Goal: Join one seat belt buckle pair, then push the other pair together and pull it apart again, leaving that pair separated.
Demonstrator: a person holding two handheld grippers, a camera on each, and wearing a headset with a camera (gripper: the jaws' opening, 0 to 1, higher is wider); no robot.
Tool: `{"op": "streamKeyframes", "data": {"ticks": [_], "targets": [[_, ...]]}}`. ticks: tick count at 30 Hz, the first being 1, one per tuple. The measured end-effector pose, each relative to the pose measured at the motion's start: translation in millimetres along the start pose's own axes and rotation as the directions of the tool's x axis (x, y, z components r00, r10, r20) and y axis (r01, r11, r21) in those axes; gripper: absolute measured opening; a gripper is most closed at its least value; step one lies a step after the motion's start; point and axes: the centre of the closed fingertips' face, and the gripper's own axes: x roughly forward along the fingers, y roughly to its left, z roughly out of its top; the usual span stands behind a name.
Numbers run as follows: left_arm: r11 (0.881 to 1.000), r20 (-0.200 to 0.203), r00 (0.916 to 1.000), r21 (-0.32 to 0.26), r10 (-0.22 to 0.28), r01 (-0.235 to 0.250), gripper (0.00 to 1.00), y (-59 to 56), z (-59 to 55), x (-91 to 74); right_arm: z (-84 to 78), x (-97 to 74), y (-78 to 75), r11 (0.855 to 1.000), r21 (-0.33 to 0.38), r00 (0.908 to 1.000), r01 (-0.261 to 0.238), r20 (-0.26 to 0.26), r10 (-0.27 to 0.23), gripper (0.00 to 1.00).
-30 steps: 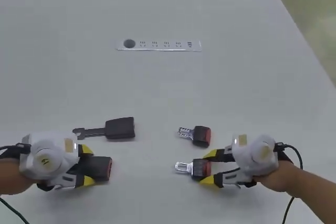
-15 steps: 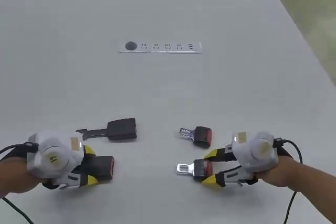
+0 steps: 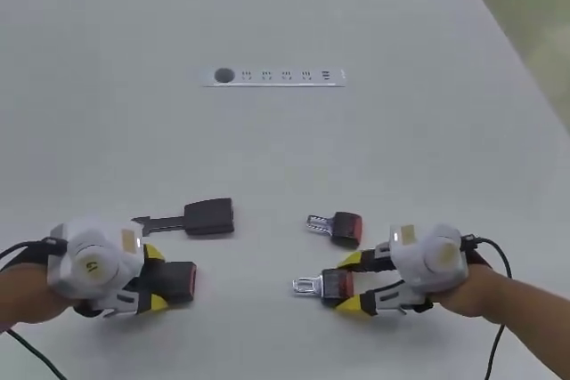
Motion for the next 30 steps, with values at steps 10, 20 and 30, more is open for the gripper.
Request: {"op": "streamKeyframes", "data": {"ticks": [10,20,30], "targets": [[1.0,-0.014,0.9999,0.004,-0.003,0.003,0.38,-0.1,-0.2,-0.7,13.9,14.2,2.2,1.0,-0.016,0.9987,-0.001,0.051,0.001,0.35],[1.0,-0.03,0.9995,0.004,-0.002,0.003,0.38,-0.6,0.4,0.0,30.1,28.9,5.2,1.0,-0.013,0.9952,-0.013,0.097,0.014,0.35],[1.0,-0.048,0.9989,0.007,-0.003,0.004,0.38,-0.4,0.3,0.4,53.3,52.9,13.3,0.999,-0.038,0.9899,-0.017,0.14,0.022,0.35]]}}
